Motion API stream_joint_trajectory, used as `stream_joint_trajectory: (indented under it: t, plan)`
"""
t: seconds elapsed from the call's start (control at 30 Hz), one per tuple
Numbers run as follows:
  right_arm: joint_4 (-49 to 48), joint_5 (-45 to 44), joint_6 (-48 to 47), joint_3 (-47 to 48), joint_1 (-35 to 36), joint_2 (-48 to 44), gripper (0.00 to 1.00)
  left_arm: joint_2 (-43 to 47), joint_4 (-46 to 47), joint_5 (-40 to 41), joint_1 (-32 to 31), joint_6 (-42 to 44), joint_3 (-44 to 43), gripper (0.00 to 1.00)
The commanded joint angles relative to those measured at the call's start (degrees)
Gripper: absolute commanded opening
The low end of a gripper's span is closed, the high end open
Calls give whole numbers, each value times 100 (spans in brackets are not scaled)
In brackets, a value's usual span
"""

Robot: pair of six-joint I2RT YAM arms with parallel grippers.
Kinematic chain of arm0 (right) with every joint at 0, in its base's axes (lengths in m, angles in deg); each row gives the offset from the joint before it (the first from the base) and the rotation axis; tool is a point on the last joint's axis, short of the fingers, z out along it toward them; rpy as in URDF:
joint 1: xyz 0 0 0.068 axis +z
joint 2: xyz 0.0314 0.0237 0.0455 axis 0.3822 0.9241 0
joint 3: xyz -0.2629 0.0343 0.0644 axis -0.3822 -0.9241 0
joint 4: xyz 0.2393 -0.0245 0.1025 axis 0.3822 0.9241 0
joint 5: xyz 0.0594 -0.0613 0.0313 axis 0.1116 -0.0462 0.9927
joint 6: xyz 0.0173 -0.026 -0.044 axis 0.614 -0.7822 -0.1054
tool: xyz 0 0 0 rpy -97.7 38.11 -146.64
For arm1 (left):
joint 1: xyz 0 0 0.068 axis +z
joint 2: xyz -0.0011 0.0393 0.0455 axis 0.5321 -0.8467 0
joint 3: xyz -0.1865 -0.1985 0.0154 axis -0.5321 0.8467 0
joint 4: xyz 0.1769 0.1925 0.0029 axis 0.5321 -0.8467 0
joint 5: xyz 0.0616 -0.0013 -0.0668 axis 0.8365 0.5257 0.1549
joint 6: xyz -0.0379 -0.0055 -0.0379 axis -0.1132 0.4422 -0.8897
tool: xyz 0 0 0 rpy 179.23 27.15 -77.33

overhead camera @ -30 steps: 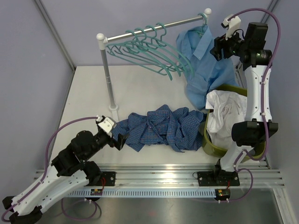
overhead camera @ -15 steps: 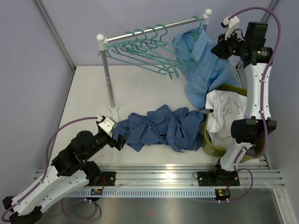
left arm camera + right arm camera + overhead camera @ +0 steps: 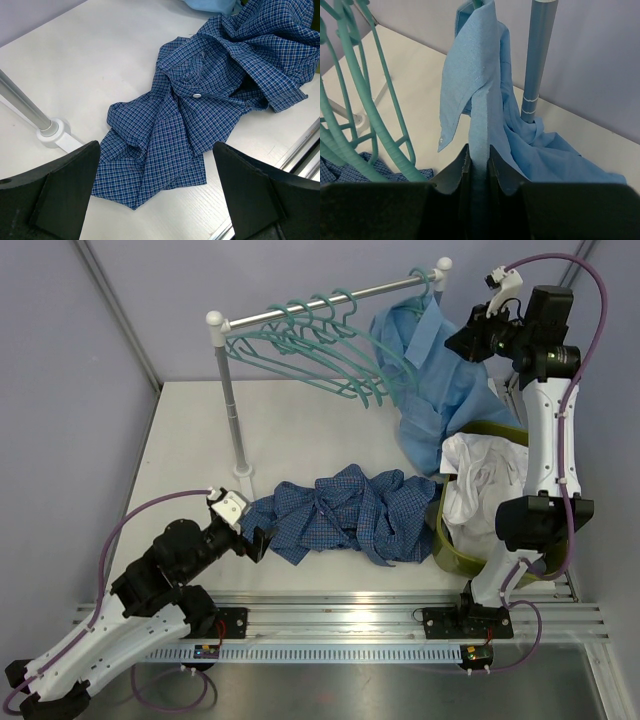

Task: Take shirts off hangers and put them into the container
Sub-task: Grab a hanger with a shirt on it with the right arm

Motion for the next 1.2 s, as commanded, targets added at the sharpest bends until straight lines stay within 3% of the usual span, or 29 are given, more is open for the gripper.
stream_joint_trajectory:
  t: [0.0, 0.1, 0.3, 0.57, 0.73, 1.17]
  plan:
    - [-1003, 332, 619, -109, 3, -651, 0, 21, 264, -107, 19, 37, 18, 99]
    - [-1486, 297, 803, -460, 3, -905, 0, 3, 264, -124, 19, 37, 18, 99]
    - [-1523, 480, 856, -478, 3, -976, 0, 47, 255, -116, 19, 20, 10, 99]
    - [-1584, 780, 312, -1241, 3, -1529, 0, 38, 255, -124, 19, 20, 18, 99]
    - [-1216, 631, -188, -1515, 3, -1714, 0, 38, 255, -124, 19, 20, 18, 99]
    - [-118, 446, -1674, -3765, 3, -2874, 0, 21, 273, -203, 19, 2, 10, 99]
